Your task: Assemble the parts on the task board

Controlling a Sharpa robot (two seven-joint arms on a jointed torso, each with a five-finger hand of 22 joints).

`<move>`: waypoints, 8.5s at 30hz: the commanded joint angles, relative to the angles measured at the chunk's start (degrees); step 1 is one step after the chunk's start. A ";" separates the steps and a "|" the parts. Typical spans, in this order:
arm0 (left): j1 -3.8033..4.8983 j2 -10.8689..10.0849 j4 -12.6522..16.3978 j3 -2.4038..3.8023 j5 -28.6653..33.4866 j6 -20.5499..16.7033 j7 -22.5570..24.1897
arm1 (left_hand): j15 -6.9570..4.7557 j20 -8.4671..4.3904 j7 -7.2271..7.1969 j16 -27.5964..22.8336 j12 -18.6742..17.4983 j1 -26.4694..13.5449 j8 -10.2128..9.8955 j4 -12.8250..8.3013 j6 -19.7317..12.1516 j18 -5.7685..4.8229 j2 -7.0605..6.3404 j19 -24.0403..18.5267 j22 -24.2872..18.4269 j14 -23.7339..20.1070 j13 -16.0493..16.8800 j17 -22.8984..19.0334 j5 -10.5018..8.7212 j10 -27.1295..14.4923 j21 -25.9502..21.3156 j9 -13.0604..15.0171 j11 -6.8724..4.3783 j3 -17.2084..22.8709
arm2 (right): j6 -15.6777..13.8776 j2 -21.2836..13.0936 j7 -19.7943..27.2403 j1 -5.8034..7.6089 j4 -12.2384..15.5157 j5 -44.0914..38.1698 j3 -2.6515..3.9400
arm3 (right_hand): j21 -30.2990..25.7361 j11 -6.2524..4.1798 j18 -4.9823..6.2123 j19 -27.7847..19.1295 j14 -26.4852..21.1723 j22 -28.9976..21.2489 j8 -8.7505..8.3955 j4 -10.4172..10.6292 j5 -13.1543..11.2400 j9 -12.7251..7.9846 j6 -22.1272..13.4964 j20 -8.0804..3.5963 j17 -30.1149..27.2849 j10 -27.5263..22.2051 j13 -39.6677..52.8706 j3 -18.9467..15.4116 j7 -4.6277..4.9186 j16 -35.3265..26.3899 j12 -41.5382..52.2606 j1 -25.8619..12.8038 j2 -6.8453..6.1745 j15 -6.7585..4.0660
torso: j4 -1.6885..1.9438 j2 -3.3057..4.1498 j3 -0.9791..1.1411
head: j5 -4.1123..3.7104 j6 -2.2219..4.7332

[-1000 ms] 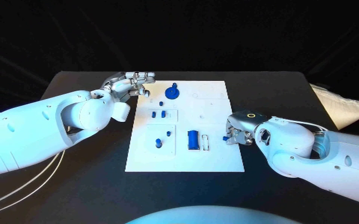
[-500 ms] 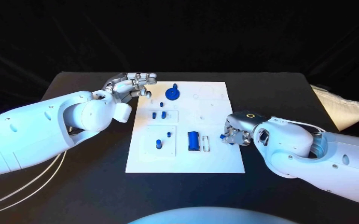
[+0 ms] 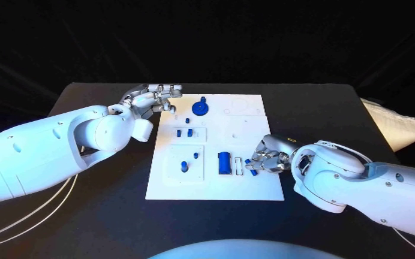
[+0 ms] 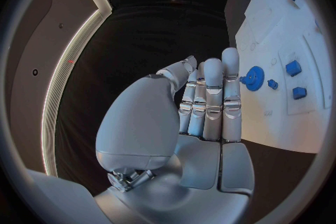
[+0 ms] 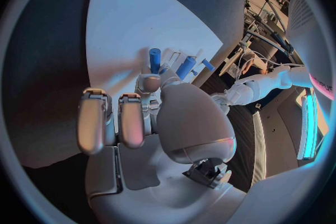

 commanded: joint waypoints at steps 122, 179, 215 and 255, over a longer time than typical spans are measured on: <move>0.01 0.19 -0.12 0.04 0.03 2.77 -1.00 | 0.04 0.12 0.29 0.20 0.53 -0.06 0.40 -0.37 -0.54 1.10 0.26 -0.33 -0.13 -0.54 0.05 -0.25 0.03 -0.68 -0.50 -0.05 0.23 -0.24 | -2.29 2.32 10.33 -2.27 -1.57 -17.99 -0.06 | -0.28 3.61 -0.66 -0.31 3.28 -0.34 -0.93 -1.77 7.20 -5.14 -11.85 2.54 2.80 -5.76 -1.80 -8.62 3.92 0.22 -1.08 5.09 -9.83 2.65 | -0.20 -0.09 0.04 | 0.12 -0.86; 0.01 0.16 -0.10 0.04 -0.43 3.64 -2.02 | 0.19 0.22 0.46 0.22 0.61 -0.39 0.22 -0.31 -1.02 1.06 0.16 -0.46 -0.25 -0.77 -0.02 -0.46 0.03 -1.25 -0.67 -0.12 0.41 -0.52 | -9.99 2.52 12.33 -3.13 -0.83 -14.71 -0.02 | 0.55 1.98 -0.96 0.55 3.41 1.07 3.21 -1.00 4.39 -5.80 -5.72 1.17 2.88 -3.16 1.08 -6.46 2.20 -0.01 6.05 8.03 -4.76 1.21 | -0.12 -0.07 0.01 | 0.09 -0.99; -0.03 0.19 -0.27 0.03 -0.29 4.65 -3.10 | 0.42 0.39 0.78 0.30 0.72 -0.74 -0.03 -0.22 -1.71 1.02 0.12 -0.62 -0.39 -1.04 -0.10 -0.67 0.02 -1.92 -0.88 -0.17 0.70 -0.80 | -4.79 0.67 11.03 -3.13 -1.06 -20.67 -0.03 | -0.40 3.33 -0.70 -0.29 3.27 -0.28 0.19 -0.68 3.90 -7.94 -11.19 1.97 2.48 -6.60 -3.18 -6.49 3.74 -0.51 0.92 7.37 -7.03 2.26 | -0.10 -0.10 -0.04 | -0.09 -1.00; -0.06 0.19 -0.31 0.03 -0.59 5.10 -3.56 | 0.49 0.45 0.85 0.33 0.76 -0.80 -0.10 -0.22 -1.92 1.02 0.08 -0.68 -0.44 -1.15 -0.13 -0.74 0.02 -2.16 -0.95 -0.17 0.77 -0.90 | -3.24 0.86 10.23 -3.13 -1.10 -20.80 -0.03 | -0.67 3.59 -0.60 -0.51 3.17 -0.59 0.54 1.07 4.32 -8.68 -11.33 2.41 2.12 -7.27 -4.46 -6.36 3.90 -0.92 0.53 5.82 -9.54 2.56 | -0.10 -0.08 0.00 | -0.10 -1.26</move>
